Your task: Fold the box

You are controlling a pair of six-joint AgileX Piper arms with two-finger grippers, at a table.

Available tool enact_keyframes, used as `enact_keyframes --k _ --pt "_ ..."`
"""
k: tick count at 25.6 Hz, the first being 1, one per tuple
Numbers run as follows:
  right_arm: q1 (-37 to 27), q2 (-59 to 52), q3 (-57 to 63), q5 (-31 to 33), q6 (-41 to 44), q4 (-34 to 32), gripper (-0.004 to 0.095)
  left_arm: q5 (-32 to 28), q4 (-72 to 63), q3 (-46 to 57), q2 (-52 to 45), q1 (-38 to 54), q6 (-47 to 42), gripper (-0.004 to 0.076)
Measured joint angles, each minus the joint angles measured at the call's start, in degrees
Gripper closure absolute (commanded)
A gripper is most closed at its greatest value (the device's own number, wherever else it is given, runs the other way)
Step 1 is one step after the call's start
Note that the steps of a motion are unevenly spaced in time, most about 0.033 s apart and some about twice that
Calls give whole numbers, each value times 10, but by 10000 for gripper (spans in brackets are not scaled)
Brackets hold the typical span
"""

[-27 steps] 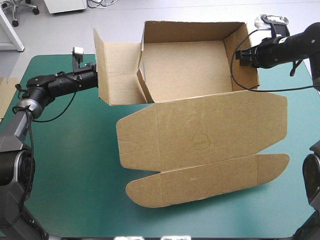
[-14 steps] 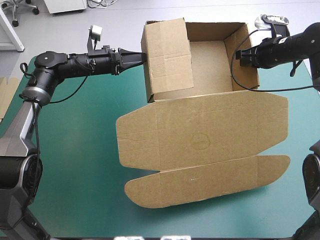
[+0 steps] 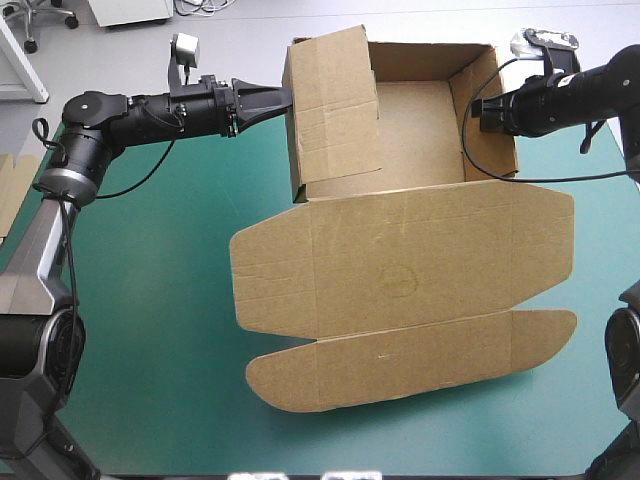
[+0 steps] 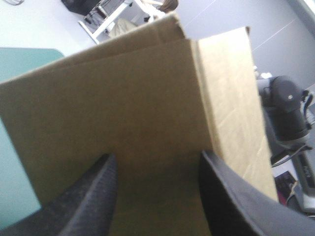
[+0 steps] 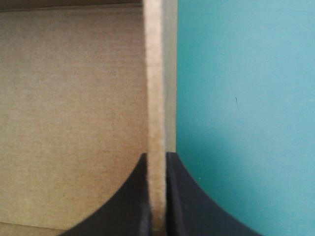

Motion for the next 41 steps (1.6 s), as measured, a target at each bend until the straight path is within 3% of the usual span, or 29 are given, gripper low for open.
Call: enact_keyframes --k 6,14,22,27,32,41 --pt "0 0 0 0 17 -7 917 3 144 -20 0 -3 -70 323" --pt "48 0 0 -6 49 -70 917 10 165 -63 -15 -3 -103 293" --pt "86 23 0 -19 76 -82 916 9 213 -70 -18 -10 -136 281" --pt "110 37 2 -32 97 -103 915 9 326 -96 -18 -28 -184 251" --pt "119 56 2 -46 133 -104 915 18 505 -148 -18 -73 -299 251" --pt "140 82 2 -67 156 -111 913 19 674 -150 -17 -133 -384 251"
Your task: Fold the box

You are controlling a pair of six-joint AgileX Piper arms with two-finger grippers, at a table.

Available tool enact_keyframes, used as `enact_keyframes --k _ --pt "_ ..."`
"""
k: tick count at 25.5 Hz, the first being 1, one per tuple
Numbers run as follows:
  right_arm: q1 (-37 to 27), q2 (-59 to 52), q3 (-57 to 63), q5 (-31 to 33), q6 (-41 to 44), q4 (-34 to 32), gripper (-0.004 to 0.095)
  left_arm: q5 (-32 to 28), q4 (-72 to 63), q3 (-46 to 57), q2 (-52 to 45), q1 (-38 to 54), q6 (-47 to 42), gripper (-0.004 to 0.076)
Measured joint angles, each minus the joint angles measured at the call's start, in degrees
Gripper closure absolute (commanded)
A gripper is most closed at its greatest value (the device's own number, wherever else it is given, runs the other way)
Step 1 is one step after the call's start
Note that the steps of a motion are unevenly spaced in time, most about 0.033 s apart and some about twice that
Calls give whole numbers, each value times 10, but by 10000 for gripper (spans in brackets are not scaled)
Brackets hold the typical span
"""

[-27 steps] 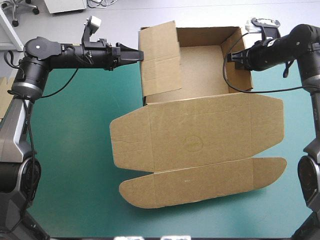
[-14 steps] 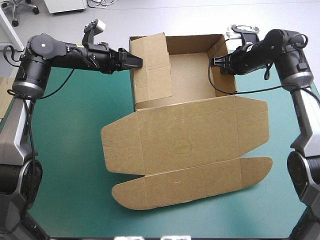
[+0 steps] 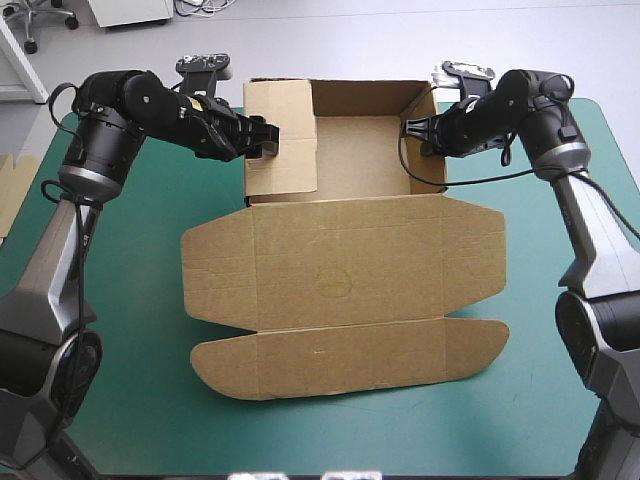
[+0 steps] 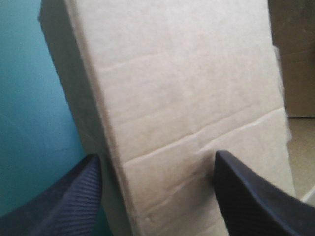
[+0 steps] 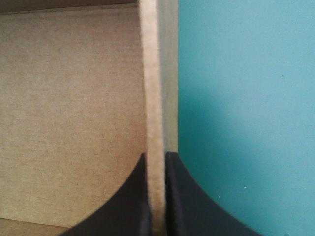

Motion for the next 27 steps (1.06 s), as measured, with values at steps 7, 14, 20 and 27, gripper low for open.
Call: enact_keyframes --k 7,14,20,27 --pt "16 7 1 -8 10 -15 911 3 42 -3 24 -12 -26 284" --pt "16 23 1 -6 13 -12 911 2 86 -3 31 -13 -42 284" --pt "16 28 1 1 10 -11 911 2 90 -5 52 -14 -42 310" --pt "16 28 1 5 5 -13 911 3 124 -5 84 -38 -42 372"
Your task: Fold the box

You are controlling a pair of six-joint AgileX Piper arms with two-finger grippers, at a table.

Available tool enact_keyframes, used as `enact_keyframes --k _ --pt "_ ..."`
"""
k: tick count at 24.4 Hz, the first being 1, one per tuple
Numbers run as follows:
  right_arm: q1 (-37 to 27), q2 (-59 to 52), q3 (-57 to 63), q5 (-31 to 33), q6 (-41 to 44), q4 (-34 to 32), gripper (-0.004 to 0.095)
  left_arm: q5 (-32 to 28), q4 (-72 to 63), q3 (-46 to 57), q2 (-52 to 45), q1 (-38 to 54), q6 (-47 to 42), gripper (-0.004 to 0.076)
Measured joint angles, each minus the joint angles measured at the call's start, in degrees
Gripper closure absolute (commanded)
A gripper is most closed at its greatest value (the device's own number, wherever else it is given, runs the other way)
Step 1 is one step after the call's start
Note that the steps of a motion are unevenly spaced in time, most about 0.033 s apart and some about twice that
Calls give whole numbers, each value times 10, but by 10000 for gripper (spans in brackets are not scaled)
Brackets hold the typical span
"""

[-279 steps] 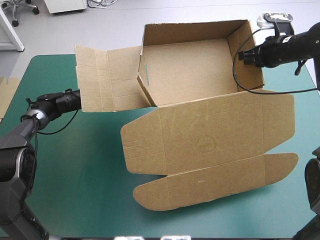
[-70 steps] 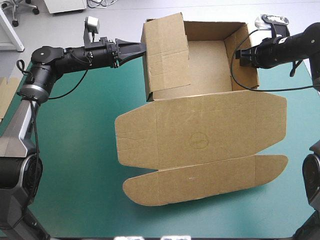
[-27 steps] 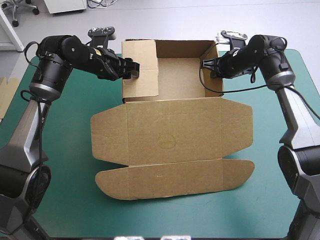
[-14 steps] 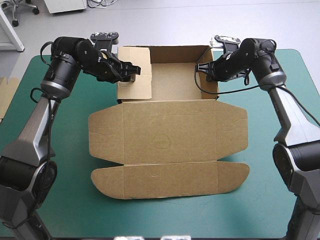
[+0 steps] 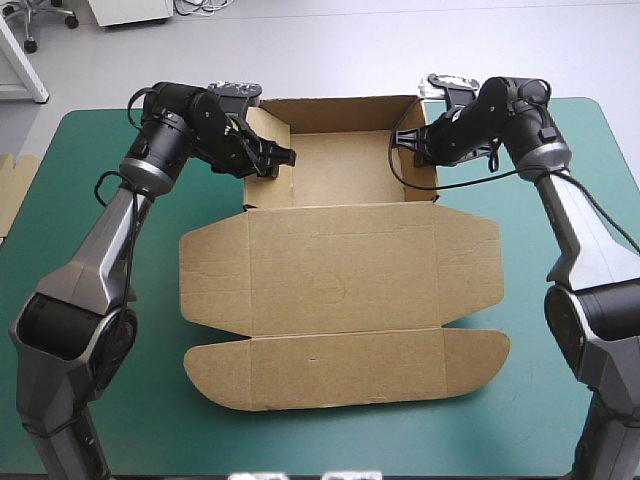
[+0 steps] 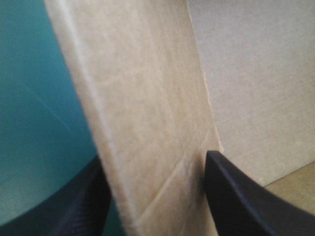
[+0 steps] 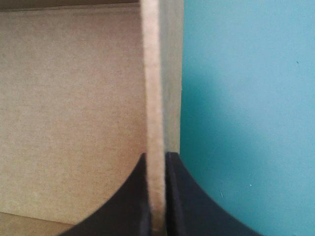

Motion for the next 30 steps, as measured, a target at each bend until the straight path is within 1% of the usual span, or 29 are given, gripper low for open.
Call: enact_keyframes --k 1,2,3,4,6,8,12,21,30 --pt "0 0 0 0 0 0 911 0 5 0 1 -3 0 437" --pt "0 0 0 0 0 0 911 0 15 0 1 -4 0 467" --pt "0 0 0 0 0 0 911 0 20 0 1 -4 0 541" --pt "0 1 0 3 0 0 911 0 30 0 1 -4 0 578" --pt "0 7 0 16 1 2 911 -1 50 0 1 -5 -2 731" --pt "6 15 0 22 7 8 911 -1 81 0 5 -8 -10 734" --pt "25 17 0 22 18 -25 911 0 101 0 20 -8 -16 734" --pt "28 23 0 29 30 -67 911 -10 103 0 58 -13 -41 734" --pt "32 71 -12 39 28 -92 911 -13 96 0 104 -14 -56 734"
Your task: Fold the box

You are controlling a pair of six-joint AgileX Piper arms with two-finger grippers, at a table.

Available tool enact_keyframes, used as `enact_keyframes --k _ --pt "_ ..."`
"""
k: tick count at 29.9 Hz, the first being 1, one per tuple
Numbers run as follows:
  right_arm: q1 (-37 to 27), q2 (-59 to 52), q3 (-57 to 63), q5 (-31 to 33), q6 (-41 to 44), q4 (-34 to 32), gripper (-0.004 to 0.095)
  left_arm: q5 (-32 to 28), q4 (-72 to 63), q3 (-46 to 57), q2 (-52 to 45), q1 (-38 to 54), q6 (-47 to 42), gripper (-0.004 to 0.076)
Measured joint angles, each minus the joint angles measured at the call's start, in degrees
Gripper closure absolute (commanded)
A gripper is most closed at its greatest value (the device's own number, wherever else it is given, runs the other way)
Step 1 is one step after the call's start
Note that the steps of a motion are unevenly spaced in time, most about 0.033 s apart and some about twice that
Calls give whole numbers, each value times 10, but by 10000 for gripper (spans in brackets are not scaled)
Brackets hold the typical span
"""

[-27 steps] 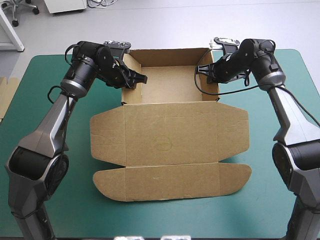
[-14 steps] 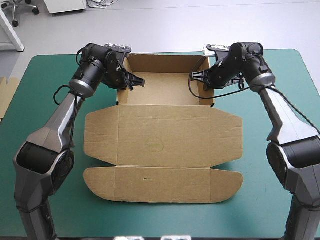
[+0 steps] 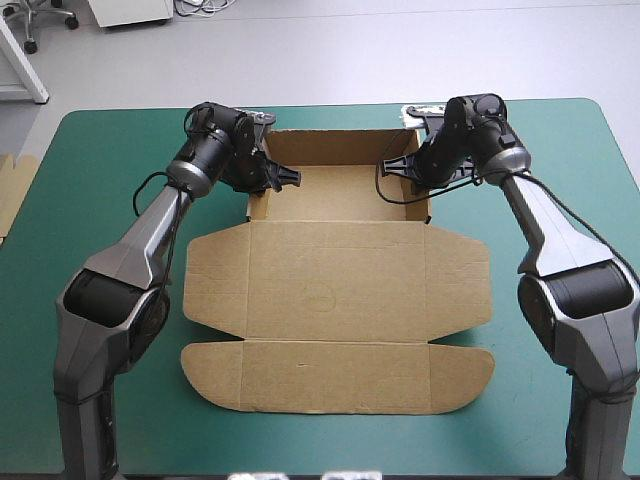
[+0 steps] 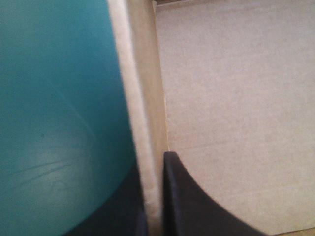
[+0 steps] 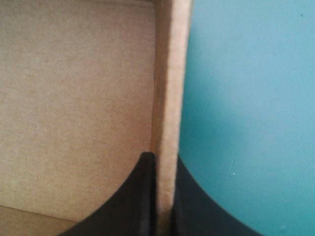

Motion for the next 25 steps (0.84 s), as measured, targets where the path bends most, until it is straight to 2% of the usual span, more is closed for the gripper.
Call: enact_keyframes --k 16,25 --pt "0 51 -21 9 -4 -16 912 -15 -18 -2 42 1 -11 734" --pt "0 56 -25 2 -2 -16 912 -58 -10 6 46 6 -20 734"
